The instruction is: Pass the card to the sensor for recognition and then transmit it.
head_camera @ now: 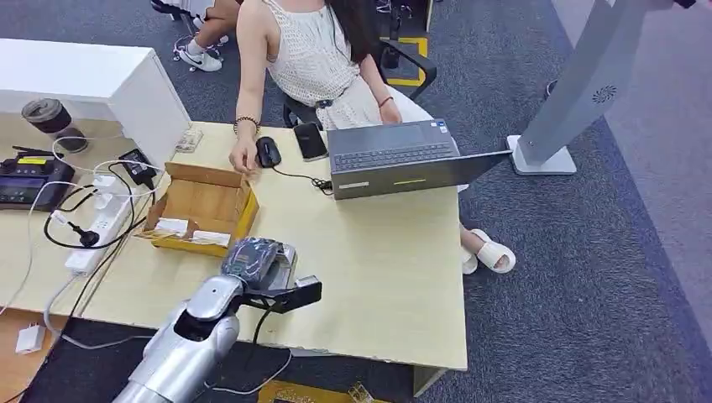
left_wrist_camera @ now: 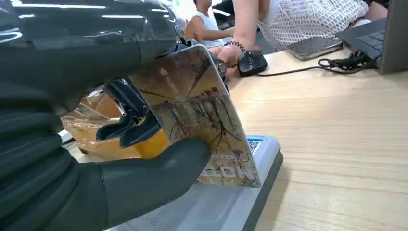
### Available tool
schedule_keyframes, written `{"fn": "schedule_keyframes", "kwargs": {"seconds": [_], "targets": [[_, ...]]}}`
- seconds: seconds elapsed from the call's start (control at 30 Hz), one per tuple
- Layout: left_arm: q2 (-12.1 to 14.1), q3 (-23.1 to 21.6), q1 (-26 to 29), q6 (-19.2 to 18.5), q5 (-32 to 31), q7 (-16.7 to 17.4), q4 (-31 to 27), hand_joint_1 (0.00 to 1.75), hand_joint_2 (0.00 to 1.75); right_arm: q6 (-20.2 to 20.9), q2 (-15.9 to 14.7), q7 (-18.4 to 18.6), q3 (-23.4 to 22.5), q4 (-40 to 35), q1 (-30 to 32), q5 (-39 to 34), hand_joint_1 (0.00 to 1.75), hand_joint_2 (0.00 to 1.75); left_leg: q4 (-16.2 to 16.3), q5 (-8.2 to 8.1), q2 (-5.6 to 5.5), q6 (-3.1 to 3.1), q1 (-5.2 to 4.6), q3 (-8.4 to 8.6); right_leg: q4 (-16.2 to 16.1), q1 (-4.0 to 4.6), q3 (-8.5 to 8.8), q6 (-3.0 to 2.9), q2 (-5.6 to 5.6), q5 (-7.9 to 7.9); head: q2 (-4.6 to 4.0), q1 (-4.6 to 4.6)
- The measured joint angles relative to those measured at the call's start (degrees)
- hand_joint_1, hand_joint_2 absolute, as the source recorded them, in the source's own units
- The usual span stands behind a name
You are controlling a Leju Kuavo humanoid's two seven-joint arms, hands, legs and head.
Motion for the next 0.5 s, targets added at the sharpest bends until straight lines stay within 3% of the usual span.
{"fn": "schedule_keyframes", "kwargs": {"seconds": [0.1, 0.2, 0.3, 0.5], "targets": [[-0.09, 0.00, -1.44, 2.55, -0.09, 2.10, 0.41, 1.75, 1.75, -0.33, 0.00, 0.15, -0.04, 0.00, 0.00, 0.11, 0.00, 0.00, 0.00, 0.05, 0.01, -0.06, 0.02, 0.02, 0.00, 0.01, 0.01, -0.01, 0.01, 0.02, 0.00, 0.02], [0.87, 0.59, -4.83, 5.45, 0.59, 1.94, -0.57, 1.75, 1.75, -0.61, 0.00, 0.24, -0.07, 0.00, 0.04, 0.72, 0.00, 0.00, 0.01, 0.20, -0.03, -0.04, 0.07, -0.13, 0.01, 0.06, -0.09, -0.04, -0.03, 0.13, 0.00, 0.00], [1.81, 1.46, -8.57, 5.57, 0.90, 1.57, -1.81, 1.75, 1.75, -0.68, 0.00, 0.26, -0.07, 0.00, 0.03, 0.94, 0.00, 0.00, 0.01, 0.22, -0.06, -0.06, 0.06, -0.12, 0.04, 0.05, -0.06, -0.08, -0.08, 0.16, 0.00, 0.00], [2.36, 1.66, -9.21, 6.14, 0.55, 1.49, -3.00, 1.75, 1.75, -0.68, 0.00, 0.28, -0.07, 0.00, 0.04, 1.00, 0.00, 0.00, 0.01, 0.20, -0.07, -0.05, 0.06, -0.20, 0.04, 0.05, -0.15, -0.08, -0.07, 0.14, 0.00, 0.00]]}}
